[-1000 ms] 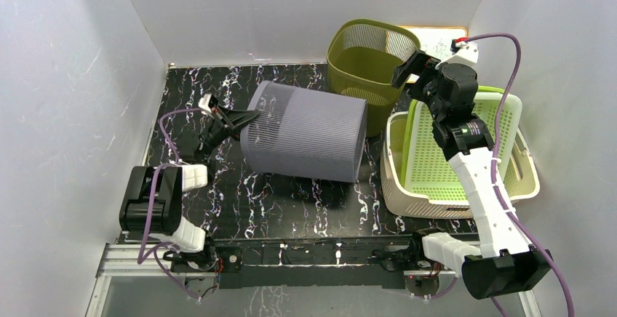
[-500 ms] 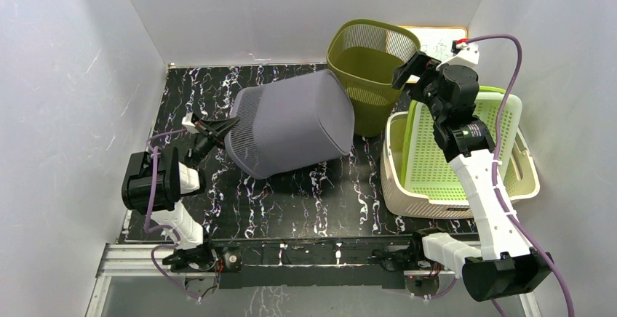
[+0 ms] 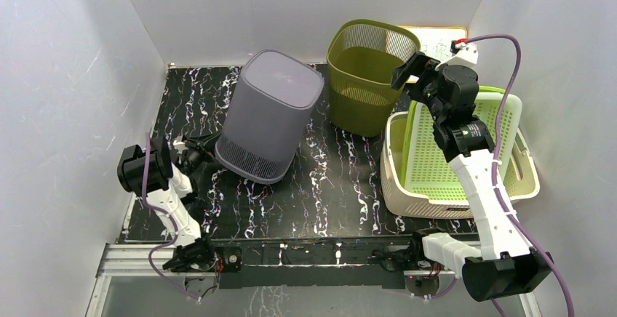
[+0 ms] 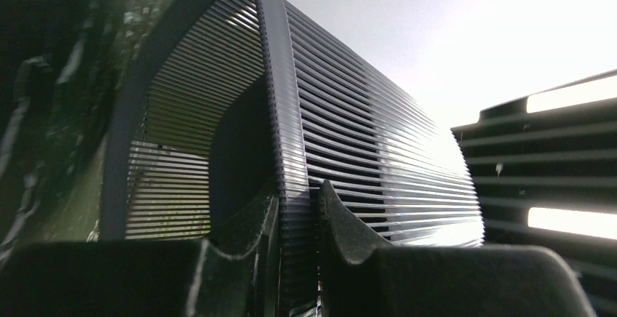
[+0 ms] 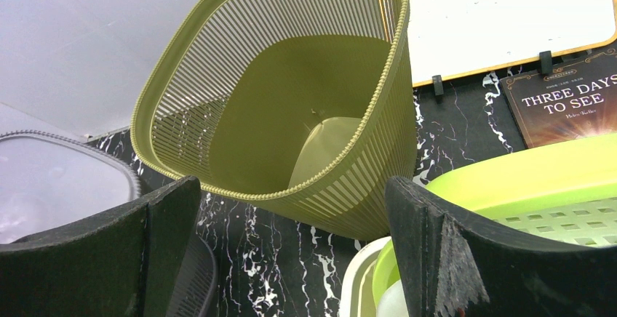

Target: Turn the large container upside down

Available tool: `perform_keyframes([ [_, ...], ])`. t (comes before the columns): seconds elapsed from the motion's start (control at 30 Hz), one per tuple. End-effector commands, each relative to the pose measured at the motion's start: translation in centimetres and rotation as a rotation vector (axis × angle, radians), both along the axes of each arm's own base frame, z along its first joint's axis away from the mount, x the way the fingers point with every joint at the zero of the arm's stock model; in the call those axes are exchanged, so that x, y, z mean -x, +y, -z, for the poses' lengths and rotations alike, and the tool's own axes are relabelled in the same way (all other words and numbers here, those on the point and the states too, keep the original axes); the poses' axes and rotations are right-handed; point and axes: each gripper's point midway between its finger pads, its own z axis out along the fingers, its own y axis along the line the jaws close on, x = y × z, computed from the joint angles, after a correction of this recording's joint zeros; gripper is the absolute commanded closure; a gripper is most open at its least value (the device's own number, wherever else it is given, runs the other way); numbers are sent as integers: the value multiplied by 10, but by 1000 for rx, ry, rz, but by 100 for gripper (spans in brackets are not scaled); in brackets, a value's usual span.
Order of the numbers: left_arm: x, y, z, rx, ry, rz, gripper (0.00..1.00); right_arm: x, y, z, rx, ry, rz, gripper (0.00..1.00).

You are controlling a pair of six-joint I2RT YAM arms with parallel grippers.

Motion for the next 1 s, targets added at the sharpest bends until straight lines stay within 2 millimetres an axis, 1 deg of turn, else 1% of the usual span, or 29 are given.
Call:
perform_keyframes([
  [0.0,22,-6,7,-163,-154,105,78,-2,1,-8,-13,-43,-8,2],
  [0.03,20,-4,6,-165,-157,103,74,-3,2,-8,-15,-43,-10,2],
  [0.13,16,0,3,-170,-171,105,56,-4,4,-6,-21,-37,-19,2],
  [0.23,14,4,4,-170,-173,104,42,-4,5,-8,-22,-41,-23,2],
  [0.27,14,6,5,-172,-174,105,33,-4,5,-8,-22,-40,-23,2],
  [0.33,13,7,6,-181,-182,116,12,-4,6,-9,-22,-44,-29,2],
  [0.37,13,7,7,-182,-182,116,3,-3,6,-11,-22,-48,-31,2],
  [0.53,13,11,13,-190,-174,112,2,-3,9,-14,-22,-54,-45,2],
  [0.63,11,15,21,-208,-147,114,2,-4,10,-13,-20,-51,-55,2],
  [0.73,5,20,30,-254,-106,109,2,-5,12,-12,-23,-49,-61,2],
  [0.83,1,24,44,-344,-36,132,2,-6,12,-12,-24,-51,-64,2],
  [0.87,-1,27,47,-392,-10,144,2,-6,12,-12,-23,-50,-64,2],
  [0.97,2,37,62,-566,98,187,2,-7,12,-11,-21,-52,-63,2],
])
